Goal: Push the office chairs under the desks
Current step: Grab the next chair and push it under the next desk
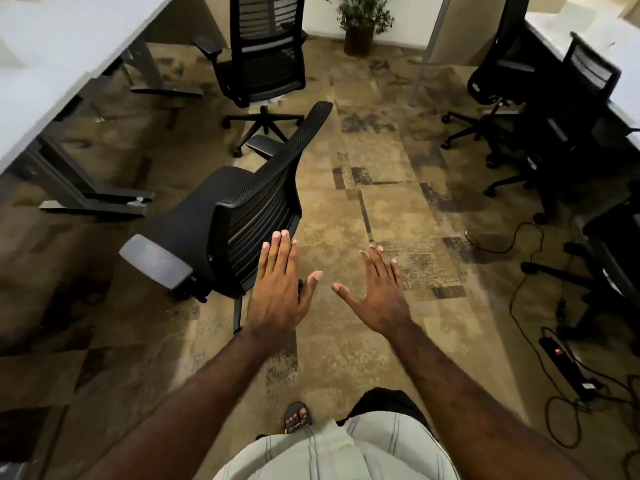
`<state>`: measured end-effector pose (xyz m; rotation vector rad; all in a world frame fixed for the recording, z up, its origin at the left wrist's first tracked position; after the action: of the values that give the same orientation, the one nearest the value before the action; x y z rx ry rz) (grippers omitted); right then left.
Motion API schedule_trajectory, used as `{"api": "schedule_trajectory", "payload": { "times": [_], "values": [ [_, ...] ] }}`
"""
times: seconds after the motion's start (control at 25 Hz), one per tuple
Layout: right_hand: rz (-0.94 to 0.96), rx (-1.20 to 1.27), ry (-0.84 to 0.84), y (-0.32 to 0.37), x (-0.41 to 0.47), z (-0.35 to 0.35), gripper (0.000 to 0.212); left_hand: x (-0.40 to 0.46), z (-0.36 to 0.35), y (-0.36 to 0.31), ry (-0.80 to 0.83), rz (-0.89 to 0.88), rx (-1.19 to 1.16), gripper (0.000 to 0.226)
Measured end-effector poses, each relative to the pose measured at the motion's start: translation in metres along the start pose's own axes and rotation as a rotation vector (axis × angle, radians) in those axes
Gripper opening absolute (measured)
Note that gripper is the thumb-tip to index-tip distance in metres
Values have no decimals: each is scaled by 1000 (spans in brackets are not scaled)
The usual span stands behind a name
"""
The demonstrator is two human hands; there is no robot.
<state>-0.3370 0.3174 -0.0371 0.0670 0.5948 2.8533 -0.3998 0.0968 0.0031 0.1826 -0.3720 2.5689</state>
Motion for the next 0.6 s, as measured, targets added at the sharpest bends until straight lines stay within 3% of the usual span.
{"api": "schedule_trajectory", "payload": {
  "times": [0.32,0.6],
  "values": [
    [168,29,-38,-22,133,23,106,102,-2,-12,-233,19,-66,77],
    [338,25,35,-47,265,58,107,177,-15,-25,-320,256,-1,78]
  ]
}}
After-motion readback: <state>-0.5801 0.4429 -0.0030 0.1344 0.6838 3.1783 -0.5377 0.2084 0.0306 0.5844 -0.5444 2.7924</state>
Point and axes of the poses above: each hand's wrist, its own x-axis towards the middle knuckle, its own z-axis out of the back of the hand, y = z × x, the point moved 1 cm from there along x, towards the middle knuckle, and after that the axes turned 3 degrees about y, right-handed, at the moved point
